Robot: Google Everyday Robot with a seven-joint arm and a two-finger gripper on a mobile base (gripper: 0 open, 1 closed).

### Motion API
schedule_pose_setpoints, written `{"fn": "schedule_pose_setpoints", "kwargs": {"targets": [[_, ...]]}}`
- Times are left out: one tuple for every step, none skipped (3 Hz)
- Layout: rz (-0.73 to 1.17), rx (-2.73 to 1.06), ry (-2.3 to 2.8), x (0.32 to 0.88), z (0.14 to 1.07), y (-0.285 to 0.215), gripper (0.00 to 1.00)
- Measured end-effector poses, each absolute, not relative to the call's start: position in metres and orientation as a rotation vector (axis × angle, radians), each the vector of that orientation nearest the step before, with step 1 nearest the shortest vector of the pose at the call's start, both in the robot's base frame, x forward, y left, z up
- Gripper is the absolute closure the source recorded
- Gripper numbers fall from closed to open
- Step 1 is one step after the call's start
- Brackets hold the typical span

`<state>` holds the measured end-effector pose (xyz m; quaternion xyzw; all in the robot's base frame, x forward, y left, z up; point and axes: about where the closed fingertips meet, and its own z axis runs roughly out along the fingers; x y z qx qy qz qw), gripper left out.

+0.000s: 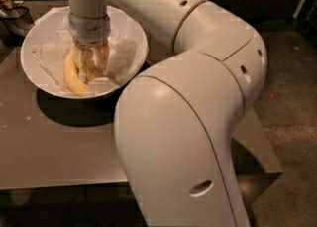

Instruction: Pick banana from white bowl

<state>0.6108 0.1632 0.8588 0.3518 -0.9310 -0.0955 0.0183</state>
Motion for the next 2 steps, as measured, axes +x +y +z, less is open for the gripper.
{"fn": "schedule_pose_setpoints", "kwargs": {"targets": [[-0.297,1.093,-2.891,0.6108,0.8588,0.1632,0.59],[-0.297,1.093,-2.891,0.6108,0.8588,0.1632,0.36]]}}
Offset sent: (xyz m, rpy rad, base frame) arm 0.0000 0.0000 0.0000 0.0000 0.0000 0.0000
